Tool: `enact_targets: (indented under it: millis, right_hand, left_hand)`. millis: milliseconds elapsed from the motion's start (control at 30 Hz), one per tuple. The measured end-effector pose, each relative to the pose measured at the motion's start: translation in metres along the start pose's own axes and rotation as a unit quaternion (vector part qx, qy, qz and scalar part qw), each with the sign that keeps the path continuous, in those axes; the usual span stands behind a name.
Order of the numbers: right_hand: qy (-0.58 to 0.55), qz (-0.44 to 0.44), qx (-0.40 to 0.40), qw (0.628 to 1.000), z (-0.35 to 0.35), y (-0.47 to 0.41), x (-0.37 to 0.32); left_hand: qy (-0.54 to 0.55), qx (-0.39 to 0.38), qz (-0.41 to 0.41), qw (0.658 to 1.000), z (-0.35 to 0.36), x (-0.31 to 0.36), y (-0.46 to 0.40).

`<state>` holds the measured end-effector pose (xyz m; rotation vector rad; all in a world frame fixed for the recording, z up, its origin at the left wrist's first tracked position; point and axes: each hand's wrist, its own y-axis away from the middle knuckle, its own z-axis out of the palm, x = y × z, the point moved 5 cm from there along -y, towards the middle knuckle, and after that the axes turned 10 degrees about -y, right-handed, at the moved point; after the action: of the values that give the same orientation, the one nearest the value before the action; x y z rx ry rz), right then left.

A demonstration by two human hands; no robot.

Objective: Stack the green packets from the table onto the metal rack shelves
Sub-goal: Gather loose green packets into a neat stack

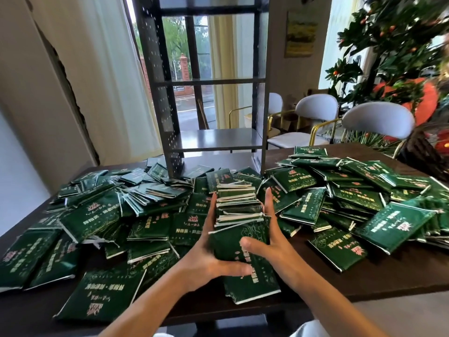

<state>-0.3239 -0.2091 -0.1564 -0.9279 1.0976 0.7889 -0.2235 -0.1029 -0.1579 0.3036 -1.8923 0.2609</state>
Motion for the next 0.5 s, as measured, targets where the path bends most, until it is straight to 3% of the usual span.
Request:
enact_targets:
  millis: [133,300,433,500]
  right_hand:
    - [-0.036,0.02,0.025,0.999,0.003,-0.002,0.006]
    - [0.0,0.104,0.143,0.984,0.0,-0.025,-0.013]
    - [-0.057,0.16,0.105,0.98,0.0,-0.032,-0.04]
    - [-0.035,0.179,0.078,0.98,-0.004,-0.025,-0.041]
  left_hand:
    - [0.029,0.034,0.02,0.999,0.004,0.008,-0.005]
    - [0.109,0.039,-0.064,0.991,-0.001,0.031,-0.004]
    - [0.306,0.032,-0.124,0.943,-0.007,0.05,-0.007]
    - [0.337,0.022,-0.149,0.93,-0.008,0.051,-0.009]
